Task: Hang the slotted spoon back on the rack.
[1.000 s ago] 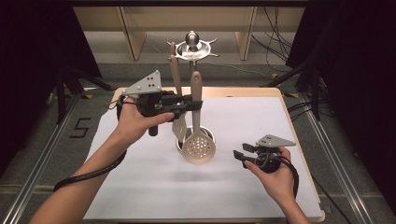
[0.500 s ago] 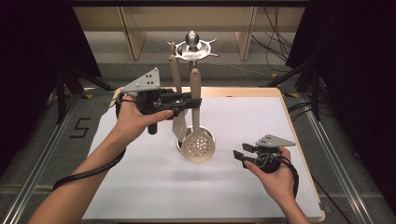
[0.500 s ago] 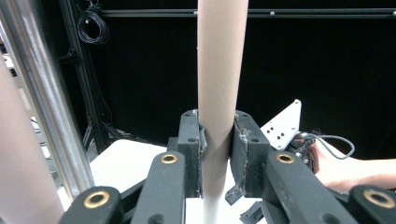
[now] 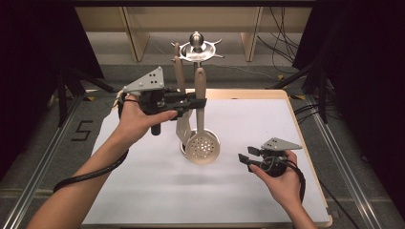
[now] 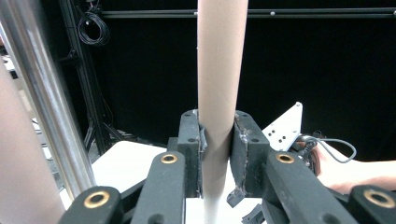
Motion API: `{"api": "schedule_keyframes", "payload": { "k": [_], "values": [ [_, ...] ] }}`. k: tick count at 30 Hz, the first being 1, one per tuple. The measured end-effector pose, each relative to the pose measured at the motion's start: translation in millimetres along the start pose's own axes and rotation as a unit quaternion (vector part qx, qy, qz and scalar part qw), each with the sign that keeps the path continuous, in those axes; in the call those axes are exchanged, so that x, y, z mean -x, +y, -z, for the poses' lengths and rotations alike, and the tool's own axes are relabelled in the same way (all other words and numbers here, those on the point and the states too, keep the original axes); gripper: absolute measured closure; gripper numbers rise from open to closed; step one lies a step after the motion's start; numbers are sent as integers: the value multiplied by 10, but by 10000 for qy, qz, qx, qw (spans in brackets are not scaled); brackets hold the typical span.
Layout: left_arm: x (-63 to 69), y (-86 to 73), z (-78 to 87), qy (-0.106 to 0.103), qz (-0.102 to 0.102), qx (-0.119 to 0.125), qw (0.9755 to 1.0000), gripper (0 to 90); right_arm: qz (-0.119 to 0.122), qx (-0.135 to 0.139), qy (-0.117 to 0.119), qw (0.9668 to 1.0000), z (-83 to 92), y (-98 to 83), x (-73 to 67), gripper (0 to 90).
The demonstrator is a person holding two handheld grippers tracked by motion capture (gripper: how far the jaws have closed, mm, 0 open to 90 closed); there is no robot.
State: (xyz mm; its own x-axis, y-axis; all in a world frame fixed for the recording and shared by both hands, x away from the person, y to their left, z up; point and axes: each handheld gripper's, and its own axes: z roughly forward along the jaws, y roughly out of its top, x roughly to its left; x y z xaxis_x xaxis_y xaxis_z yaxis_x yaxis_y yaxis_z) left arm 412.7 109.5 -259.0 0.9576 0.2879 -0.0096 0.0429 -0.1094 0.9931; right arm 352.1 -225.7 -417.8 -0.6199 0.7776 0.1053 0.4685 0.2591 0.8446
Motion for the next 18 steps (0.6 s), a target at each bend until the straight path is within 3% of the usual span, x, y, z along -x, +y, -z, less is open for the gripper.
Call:
{"api": "schedule_keyframes", "payload": {
  "k": [1, 3, 18],
  "values": [
    [-1, 4, 1, -4, -13, -6, 10000, 748, -99, -31, 82, 9999, -5, -1, -11, 515],
    [-2, 6, -2, -5, 5, 0, 10000, 748, -8, 0, -1, 10000, 1, 0, 0, 515],
    [-25, 16, -3, 3, 36, 28, 10000, 748, -64, -6, 25, 10000, 0, 0, -11, 509]
  ]
}}
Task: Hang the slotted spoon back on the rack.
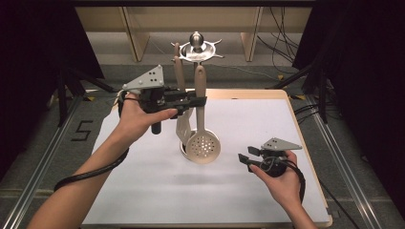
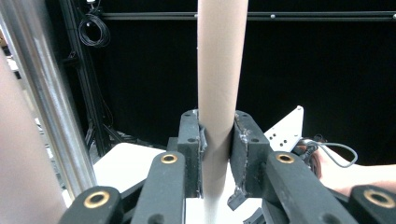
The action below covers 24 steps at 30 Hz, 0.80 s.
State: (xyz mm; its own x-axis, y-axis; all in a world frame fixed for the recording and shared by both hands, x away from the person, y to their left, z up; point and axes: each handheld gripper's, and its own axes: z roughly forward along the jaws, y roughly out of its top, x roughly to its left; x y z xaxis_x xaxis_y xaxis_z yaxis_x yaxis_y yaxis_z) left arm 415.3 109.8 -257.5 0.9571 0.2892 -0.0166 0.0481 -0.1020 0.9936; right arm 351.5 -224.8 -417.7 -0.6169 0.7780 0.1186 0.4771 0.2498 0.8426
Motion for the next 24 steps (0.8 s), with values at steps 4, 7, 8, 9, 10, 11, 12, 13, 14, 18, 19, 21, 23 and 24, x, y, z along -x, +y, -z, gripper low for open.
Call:
{"api": "schedule_keyframes", "payload": {
  "k": [4, 7, 8, 9, 10, 11, 12, 13, 14, 18, 19, 21, 23, 24],
  "values": [
    [-8, 4, -1, 12, -9, -22, 10000, 748, -9, 33, 5, 10000, -6, -2, -2, 507],
    [-15, 4, -5, 13, -8, -29, 10000, 748, 2, 37, -9, 10000, -6, -2, 0, 507],
    [-18, 4, -6, 17, -2, -27, 10000, 748, 7, 2, -8, 10000, 0, 1, 1, 507],
    [-21, 4, -6, 19, -3, -27, 10000, 748, 6, 7, -7, 10000, 0, 0, 1, 507],
    [-23, 4, -6, 19, 7, -21, 10000, 748, -1, 3, -7, 10000, 1, 0, 1, 507],
    [-25, 4, -7, 17, 7, -27, 10000, 748, 8, 0, -24, 10000, 3, 0, 2, 507],
    [-27, 4, -8, 17, 9, -29, 10000, 748, -45, -12, 11, 10000, 0, -1, -4, 507],
    [-28, 4, -9, 18, 16, -24, 10000, 748, 6, -7, -30, 10000, 4, -1, 2, 507],
    [-32, 4, -10, 17, 20, -14, 10000, 748, -62, -5, 39, 10000, -5, -3, -4, 507],
    [-41, 7, -10, 18, 22, -12, 10000, 748, 14, -1, -34, 10000, 3, -1, 2, 506],
    [-42, 7, -12, 16, 24, -15, 10000, 748, 6, 1, -8, 10000, 1, -1, 1, 506],
    [-46, 5, -14, 11, 33, -19, 10000, 748, 6, 43, -49, 10000, -5, -4, -1, 506],
    [-53, 3, -12, 6, 42, -11, 10000, 748, 53, 51, -29, 10000, -12, -6, 5, 506],
    [-58, 1, -11, 8, 51, -3, 10000, 748, 55, 50, -31, 10000, -12, -6, 4, 506]
  ]
}}
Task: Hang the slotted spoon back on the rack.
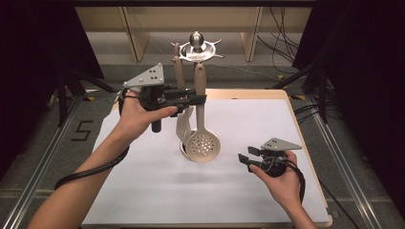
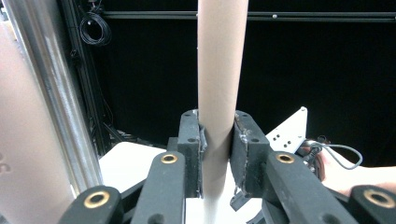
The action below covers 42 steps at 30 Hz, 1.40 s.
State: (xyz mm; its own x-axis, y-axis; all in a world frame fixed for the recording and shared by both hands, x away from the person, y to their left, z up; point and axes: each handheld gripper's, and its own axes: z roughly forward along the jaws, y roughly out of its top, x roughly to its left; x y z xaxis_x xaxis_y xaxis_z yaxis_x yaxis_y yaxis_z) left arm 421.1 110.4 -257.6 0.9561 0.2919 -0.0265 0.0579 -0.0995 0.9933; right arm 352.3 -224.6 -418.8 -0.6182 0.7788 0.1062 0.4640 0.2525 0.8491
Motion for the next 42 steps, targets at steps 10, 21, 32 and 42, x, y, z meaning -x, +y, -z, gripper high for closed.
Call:
{"api": "schedule_keyframes", "payload": {
  "k": [10, 21, 32, 42],
  "values": [
    [-39, -18, 0, 18, 62, -31, 10000, 748, 12, 1, -1, 10000, -4, 1, 0, 506],
    [-70, -16, -12, 17, 94, -48, 9999, 748, -193, -120, 56, 9997, 7, 6, -25, 505],
    [-110, -29, -24, 47, 128, -97, 9999, 748, -70, -76, 63, 9999, 0, 3, -5, 505],
    [-155, -46, -28, 97, 187, -104, 9997, 748, 18, -32, -7, 10000, 1, 3, 6, 505]
  ]
}}
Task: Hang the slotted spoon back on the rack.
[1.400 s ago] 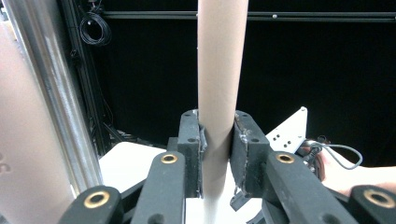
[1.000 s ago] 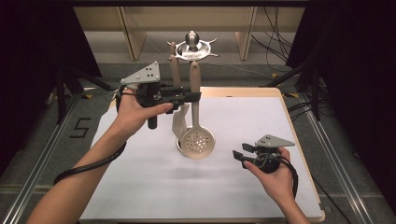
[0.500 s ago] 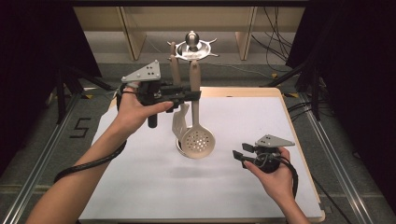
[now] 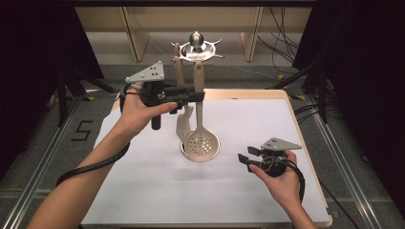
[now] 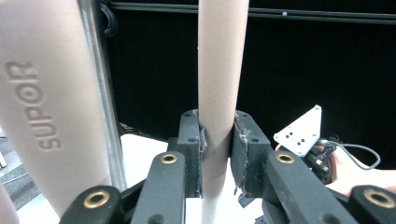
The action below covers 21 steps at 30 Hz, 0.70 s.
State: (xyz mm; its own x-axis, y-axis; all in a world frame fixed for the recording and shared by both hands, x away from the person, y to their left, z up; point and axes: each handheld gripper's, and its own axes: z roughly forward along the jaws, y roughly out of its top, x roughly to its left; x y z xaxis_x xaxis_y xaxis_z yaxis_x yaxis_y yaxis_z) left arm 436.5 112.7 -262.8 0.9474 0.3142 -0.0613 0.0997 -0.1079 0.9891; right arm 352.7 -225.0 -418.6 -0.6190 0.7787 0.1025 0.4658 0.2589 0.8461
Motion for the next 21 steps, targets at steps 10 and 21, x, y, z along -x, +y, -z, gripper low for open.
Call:
{"api": "schedule_keyframes", "payload": {
  "k": [10, 21],
  "values": [
    [-43, -13, -11, 77, 96, 14, 9999, 747, -173, -60, 97, 9998, 10, 1, -20, 505],
    [-42, -45, -24, 128, 161, 41, 9998, 743, -49, -6, 26, 10000, -5, -7, -15, 504]
  ]
}}
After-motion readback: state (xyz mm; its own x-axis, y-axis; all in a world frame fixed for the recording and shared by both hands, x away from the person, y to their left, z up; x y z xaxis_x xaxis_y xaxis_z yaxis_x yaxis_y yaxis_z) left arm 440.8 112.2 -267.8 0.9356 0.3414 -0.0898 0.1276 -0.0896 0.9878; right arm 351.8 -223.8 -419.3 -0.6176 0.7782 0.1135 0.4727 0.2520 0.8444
